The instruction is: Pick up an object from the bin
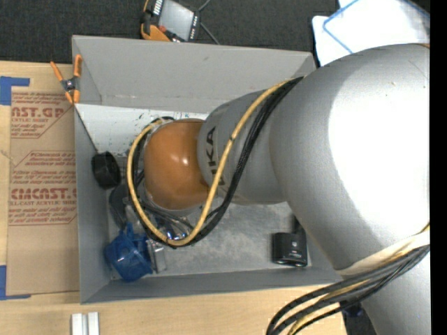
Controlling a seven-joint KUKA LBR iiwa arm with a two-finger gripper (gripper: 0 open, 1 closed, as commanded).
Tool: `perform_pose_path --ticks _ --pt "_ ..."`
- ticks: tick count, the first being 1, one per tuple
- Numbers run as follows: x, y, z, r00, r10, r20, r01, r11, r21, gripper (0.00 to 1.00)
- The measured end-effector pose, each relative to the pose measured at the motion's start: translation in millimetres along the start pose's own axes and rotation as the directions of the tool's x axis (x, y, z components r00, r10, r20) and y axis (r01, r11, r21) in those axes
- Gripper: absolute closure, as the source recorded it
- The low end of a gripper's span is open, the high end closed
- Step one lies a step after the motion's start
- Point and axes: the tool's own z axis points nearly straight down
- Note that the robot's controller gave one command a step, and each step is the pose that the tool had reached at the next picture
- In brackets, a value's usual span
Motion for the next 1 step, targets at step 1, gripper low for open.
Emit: perform_pose_path --ticks 1 --pt "-8.4 -2.8 -17.7 1.000 -0.002 -0.001 0.002 1.000 0.000 0.00"
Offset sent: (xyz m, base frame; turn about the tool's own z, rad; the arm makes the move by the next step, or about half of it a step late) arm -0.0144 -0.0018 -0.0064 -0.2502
